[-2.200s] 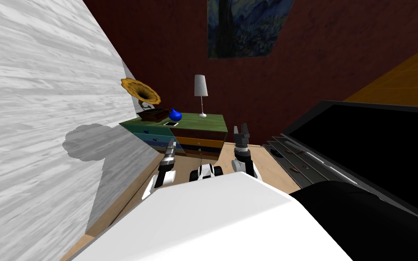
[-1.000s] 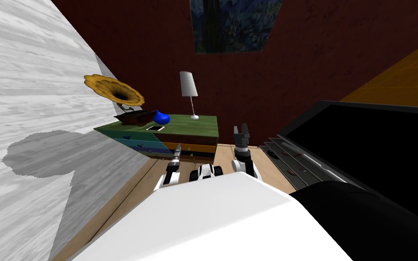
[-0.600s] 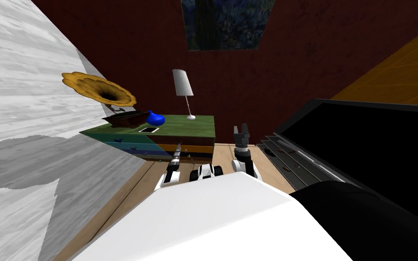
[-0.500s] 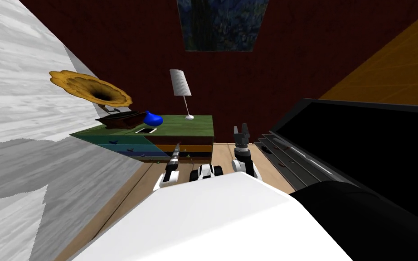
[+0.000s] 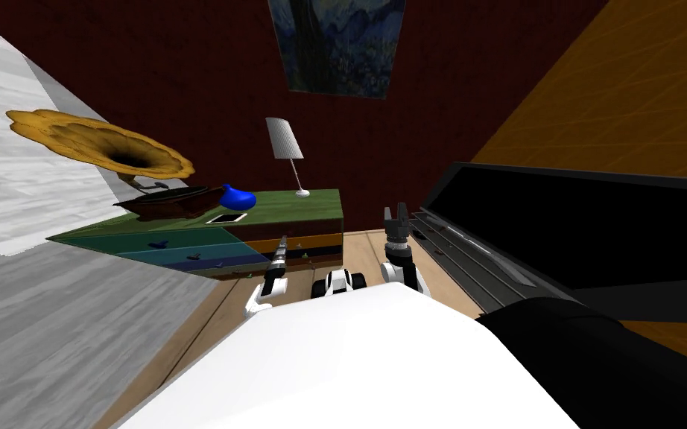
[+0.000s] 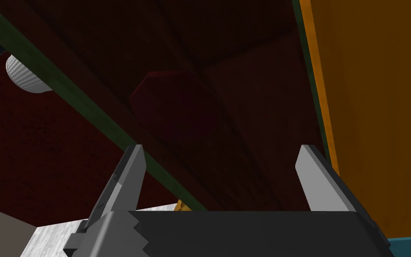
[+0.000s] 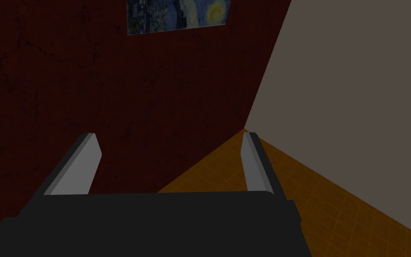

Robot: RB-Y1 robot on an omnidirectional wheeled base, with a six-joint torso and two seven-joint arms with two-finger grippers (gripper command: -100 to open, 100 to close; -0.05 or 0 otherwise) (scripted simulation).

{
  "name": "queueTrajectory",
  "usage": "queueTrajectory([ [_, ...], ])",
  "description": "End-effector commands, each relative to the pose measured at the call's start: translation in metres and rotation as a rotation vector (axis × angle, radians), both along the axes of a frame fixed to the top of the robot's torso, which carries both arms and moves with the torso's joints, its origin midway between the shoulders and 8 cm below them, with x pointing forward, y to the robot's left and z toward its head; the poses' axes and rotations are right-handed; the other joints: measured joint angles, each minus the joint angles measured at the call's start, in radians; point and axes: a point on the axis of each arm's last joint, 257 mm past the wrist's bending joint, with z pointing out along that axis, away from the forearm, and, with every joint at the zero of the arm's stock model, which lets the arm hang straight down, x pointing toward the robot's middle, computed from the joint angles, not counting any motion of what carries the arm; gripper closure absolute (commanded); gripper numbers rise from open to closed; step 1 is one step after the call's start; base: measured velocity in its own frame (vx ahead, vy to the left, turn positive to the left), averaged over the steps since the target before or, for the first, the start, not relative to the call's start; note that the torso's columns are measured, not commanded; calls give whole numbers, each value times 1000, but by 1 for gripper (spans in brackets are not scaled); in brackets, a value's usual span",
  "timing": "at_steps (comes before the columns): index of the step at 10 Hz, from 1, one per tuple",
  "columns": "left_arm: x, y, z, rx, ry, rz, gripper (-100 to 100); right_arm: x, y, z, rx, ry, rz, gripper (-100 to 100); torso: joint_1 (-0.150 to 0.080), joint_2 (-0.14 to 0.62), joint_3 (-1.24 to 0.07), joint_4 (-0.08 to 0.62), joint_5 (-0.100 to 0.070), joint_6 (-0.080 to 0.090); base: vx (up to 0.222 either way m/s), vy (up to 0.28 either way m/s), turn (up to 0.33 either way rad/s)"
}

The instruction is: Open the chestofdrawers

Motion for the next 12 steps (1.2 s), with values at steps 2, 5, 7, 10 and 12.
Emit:
queueTrajectory([
  [2, 8, 67, 5, 32, -4, 116, -100, 0, 0, 0, 0, 0, 0, 0, 1, 4, 3, 1, 0, -1, -155, 14, -386],
  [5, 8, 104, 12, 52, -14, 180, -100, 0, 0, 0, 0, 1, 0, 0, 1, -5, -2, -1, 0, -2, -69, 0, -113],
  [7, 5, 116, -5, 32, 20, 212, -100, 0, 0, 0, 0, 0, 0, 0, 1, 4, 3, 1, 0, -1, -96, 4, -223],
  [10, 3, 158, -3, 27, 20, 296, -100, 0, 0, 0, 0, 0, 0, 0, 0, 2, 1, 1, 0, 0, -83, -10, -233],
  [12, 7, 191, 16, 26, -16, 365, -100, 0, 0, 0, 0, 0, 0, 0, 0, 6, 4, 3, -1, 0, -186, -23, -361],
])
